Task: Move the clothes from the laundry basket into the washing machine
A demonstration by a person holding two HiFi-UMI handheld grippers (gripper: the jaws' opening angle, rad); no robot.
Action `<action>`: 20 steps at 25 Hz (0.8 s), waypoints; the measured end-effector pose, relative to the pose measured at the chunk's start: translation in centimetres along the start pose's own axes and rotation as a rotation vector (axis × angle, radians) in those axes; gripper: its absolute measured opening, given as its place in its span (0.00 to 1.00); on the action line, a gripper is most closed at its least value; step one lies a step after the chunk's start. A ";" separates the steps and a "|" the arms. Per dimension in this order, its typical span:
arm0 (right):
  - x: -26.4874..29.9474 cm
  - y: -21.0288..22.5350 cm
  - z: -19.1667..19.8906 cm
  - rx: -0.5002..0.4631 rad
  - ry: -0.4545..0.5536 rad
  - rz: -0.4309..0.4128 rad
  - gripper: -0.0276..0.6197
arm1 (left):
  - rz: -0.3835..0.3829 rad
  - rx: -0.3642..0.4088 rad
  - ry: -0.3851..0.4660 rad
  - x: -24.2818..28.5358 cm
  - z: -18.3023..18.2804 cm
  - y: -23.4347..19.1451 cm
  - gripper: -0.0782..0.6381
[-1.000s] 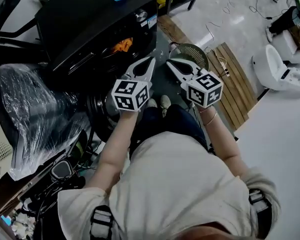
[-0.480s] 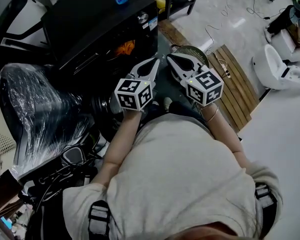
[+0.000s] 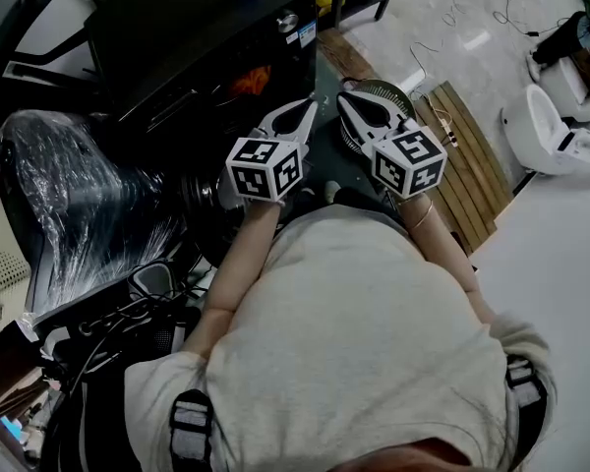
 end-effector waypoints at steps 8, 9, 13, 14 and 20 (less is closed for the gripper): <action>0.1 0.1 0.6 -0.028 -0.023 0.014 0.05 | 0.014 -0.013 -0.025 0.7 0.6 0.0 0.12; 0.2 0.2 0.6 -0.027 -0.026 0.014 0.05 | 0.015 -0.017 -0.024 0.9 0.6 0.0 0.12; 0.3 0.1 0.6 -0.030 -0.034 0.006 0.05 | 0.019 -0.027 -0.025 1.2 0.5 0.1 0.12; 0.3 0.1 0.7 -0.036 -0.036 0.006 0.05 | 0.021 -0.027 -0.027 1.2 0.6 0.1 0.12; 0.3 -0.2 1.2 -0.032 -0.048 0.007 0.05 | 0.014 -0.023 -0.047 1.3 0.9 -0.1 0.12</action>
Point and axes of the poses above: the fingertips, and each gripper's own axes: x forward along the fingers, y to its right, z out of its underside, the point moved 8 cm from there along -x, backward along the fingers, and after that the axes turned 6 degrees about z, right-handed, at the moved point
